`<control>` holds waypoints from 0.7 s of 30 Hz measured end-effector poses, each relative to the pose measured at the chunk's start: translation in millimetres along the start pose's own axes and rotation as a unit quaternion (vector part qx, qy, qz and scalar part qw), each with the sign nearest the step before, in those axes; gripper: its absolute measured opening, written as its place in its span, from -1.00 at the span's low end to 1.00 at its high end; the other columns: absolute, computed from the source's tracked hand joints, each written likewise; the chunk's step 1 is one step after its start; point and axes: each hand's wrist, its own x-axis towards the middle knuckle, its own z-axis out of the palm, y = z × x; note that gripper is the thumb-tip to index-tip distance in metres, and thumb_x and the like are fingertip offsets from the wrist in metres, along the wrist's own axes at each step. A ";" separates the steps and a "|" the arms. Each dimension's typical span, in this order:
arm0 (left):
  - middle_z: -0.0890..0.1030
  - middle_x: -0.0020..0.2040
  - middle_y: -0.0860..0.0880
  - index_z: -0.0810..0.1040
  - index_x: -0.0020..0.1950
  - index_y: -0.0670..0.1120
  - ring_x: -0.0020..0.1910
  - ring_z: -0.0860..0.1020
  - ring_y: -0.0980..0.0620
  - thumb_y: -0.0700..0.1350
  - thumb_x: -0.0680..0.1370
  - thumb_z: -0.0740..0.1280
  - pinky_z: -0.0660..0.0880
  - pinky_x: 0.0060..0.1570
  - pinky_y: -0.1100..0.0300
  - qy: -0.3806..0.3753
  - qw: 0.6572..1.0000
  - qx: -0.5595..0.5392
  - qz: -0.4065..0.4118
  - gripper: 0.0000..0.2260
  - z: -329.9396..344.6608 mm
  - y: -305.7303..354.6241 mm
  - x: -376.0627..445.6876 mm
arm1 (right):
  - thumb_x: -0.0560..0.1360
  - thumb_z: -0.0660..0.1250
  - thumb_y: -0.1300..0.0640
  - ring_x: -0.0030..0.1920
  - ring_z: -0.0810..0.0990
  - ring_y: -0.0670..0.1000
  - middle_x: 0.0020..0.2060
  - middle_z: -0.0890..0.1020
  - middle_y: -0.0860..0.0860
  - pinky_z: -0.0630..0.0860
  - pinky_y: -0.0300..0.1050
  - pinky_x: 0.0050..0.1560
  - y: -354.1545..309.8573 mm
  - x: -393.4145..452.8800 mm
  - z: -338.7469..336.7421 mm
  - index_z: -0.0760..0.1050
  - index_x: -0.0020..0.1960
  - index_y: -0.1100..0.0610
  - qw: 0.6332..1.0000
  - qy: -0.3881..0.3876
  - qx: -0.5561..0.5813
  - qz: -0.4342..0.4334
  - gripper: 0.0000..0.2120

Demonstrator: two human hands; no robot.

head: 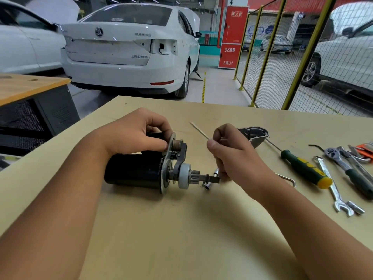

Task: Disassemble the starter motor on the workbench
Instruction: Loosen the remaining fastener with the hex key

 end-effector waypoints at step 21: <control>0.74 -0.03 -0.09 0.76 -0.12 -0.10 0.02 0.69 -0.14 -0.22 0.40 0.49 0.58 0.16 -0.15 -0.026 0.997 -0.039 0.063 -0.90 -4.3 -2.9 4.4 | 0.55 0.37 0.00 -0.41 0.43 -0.08 -0.50 0.37 -0.19 0.43 -0.10 -0.39 -11.9 10.9 51.9 0.61 -0.03 -0.05 0.882 0.048 -0.407 -0.232 -0.94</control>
